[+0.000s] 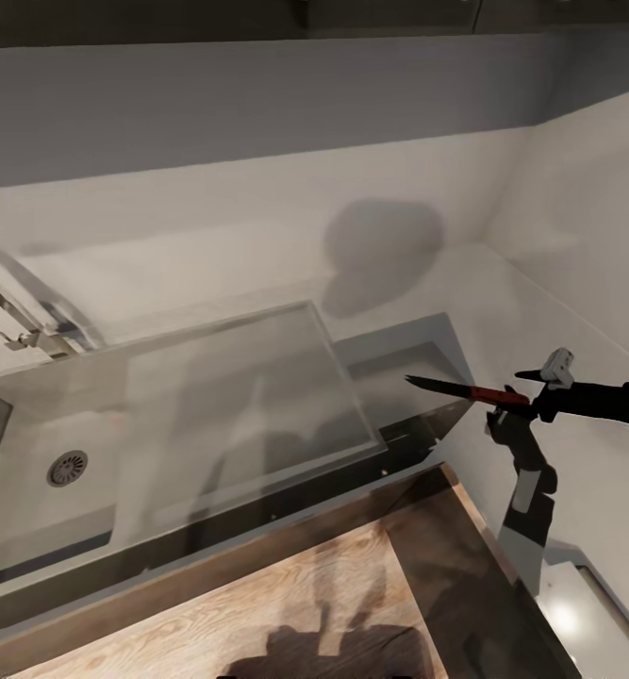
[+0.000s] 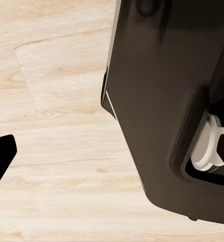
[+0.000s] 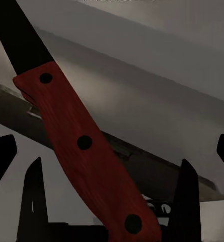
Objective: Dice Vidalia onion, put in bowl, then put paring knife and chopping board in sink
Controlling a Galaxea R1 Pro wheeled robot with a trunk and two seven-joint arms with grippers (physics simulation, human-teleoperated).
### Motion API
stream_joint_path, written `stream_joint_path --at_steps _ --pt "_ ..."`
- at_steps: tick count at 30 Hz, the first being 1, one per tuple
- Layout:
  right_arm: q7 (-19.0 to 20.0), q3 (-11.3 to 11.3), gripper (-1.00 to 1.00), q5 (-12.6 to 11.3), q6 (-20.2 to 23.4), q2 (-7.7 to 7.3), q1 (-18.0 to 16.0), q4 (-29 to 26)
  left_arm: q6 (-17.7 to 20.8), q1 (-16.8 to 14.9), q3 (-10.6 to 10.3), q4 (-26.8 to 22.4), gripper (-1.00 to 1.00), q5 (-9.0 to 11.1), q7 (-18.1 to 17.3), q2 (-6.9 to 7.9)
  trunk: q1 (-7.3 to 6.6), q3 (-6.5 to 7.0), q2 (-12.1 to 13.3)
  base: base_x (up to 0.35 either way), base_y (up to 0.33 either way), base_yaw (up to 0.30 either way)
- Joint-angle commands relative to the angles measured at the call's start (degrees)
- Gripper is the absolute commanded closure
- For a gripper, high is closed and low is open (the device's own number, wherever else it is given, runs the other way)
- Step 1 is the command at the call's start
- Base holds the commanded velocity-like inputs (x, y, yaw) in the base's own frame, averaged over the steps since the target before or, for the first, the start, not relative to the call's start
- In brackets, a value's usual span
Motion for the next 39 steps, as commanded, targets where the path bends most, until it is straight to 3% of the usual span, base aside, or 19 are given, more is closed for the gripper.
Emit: stream_joint_path --at_steps 1,26,39 --pt "-0.08 0.03 -1.0 0.44 -0.6 -0.02 -0.05 -0.01 -0.13 0.02 -0.38 -0.11 -1.0 0.6 0.49 0.1 0.03 -0.08 -0.1 -0.049 0.083 0.0" --pt "-0.59 -0.04 -1.0 0.49 -0.64 -0.05 -0.05 0.32 -0.13 0.02 -0.38 0.03 -1.0 0.6 0.49 0.1 0.03 -0.11 -0.1 -0.011 0.019 0.0" --pt "-0.49 -0.04 -1.0 0.46 -0.64 -0.05 -0.04 0.34 -0.13 0.01 -0.38 0.07 -1.0 0.6 0.49 0.1 0.03 -0.8 -0.1 0.0 0.0 0.044"
